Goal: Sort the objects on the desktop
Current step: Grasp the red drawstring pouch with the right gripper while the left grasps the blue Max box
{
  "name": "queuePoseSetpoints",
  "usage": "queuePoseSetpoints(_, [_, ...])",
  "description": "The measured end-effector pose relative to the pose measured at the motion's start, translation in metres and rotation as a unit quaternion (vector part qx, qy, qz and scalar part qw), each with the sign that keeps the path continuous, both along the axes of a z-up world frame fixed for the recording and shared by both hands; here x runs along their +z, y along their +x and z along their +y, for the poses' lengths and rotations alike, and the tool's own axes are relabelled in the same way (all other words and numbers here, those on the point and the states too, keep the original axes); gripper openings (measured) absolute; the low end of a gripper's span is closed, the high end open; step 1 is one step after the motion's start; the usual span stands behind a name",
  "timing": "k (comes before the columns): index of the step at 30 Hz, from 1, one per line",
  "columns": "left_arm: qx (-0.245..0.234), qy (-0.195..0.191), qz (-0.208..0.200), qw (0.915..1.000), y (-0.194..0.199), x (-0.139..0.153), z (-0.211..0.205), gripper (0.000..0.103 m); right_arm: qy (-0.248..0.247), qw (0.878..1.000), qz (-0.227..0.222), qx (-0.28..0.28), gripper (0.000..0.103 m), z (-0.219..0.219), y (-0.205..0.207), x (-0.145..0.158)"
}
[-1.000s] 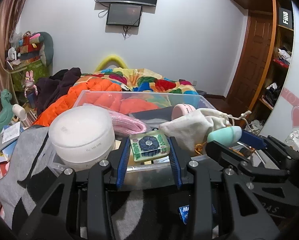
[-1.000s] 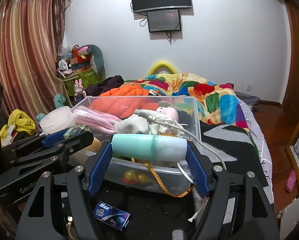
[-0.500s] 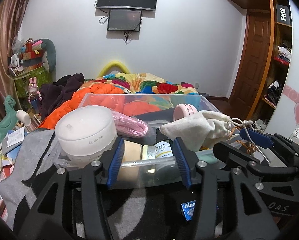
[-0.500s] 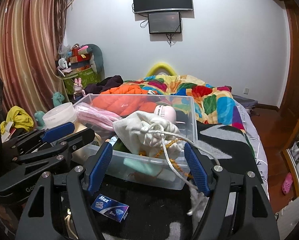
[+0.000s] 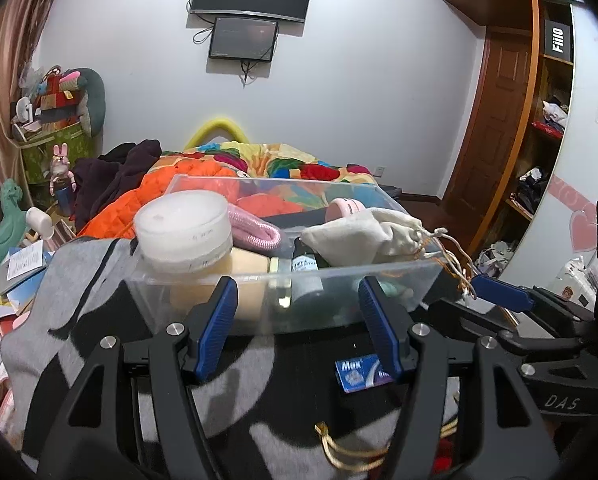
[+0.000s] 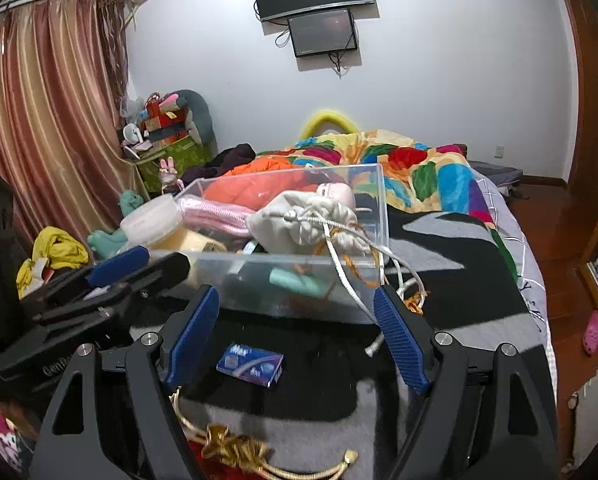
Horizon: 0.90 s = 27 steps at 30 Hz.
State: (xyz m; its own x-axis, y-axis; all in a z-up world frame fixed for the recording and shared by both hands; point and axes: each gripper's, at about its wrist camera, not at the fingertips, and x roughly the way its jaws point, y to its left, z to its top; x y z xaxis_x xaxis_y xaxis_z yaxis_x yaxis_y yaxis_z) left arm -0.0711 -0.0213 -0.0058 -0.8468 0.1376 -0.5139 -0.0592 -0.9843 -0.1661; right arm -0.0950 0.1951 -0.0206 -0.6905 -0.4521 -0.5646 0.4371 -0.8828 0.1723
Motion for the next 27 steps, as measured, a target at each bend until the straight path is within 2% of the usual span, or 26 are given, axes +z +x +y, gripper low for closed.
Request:
queuePoseSetpoints(5, [0.005,-0.003,-0.008,1.0000,0.017,-0.004,-0.002,0.064,0.001,1.000,-0.018,0.006,0.080,0.002,0.016,-0.008])
queuePoseSetpoints(9, [0.029,-0.001,-0.015,0.9995,0.027,-0.009,-0.003,0.064,0.000,0.999,-0.046,0.015,0.081,0.003,0.032,-0.025])
queuePoseSetpoints(13, [0.031,0.023,-0.030,0.9988,0.032,-0.014,-0.008,0.064,0.008,0.997,-0.071,0.028,0.081,-0.003,0.045,-0.043])
queuePoseSetpoints(18, [0.040,0.017,-0.030,0.9986,0.044,-0.017,-0.008,0.064,0.017,0.993,-0.103,0.050,0.082,-0.015,0.050,-0.065])
queuePoseSetpoints(21, [0.042,0.014,-0.034,0.9984,0.046,-0.019,-0.007,0.066,0.032,0.994,-0.076,0.070,0.094,-0.025,0.061,-0.068])
queuePoseSetpoints(23, [0.046,0.015,-0.036,0.9982,0.046,-0.021,-0.007,0.073,0.064,0.995,-0.051,0.063,0.094,-0.033,0.066,-0.071])
queuePoseSetpoints(26, [0.047,0.014,-0.038,0.9981,0.046,-0.021,-0.005,0.073,0.095,0.994,-0.021,0.055,0.086,-0.040,0.073,-0.075])
queuePoseSetpoints(27, [0.047,0.013,-0.039,0.9980,0.045,-0.022,-0.004,0.073,0.099,0.993,-0.014,0.055,0.074,-0.041,0.075,-0.075])
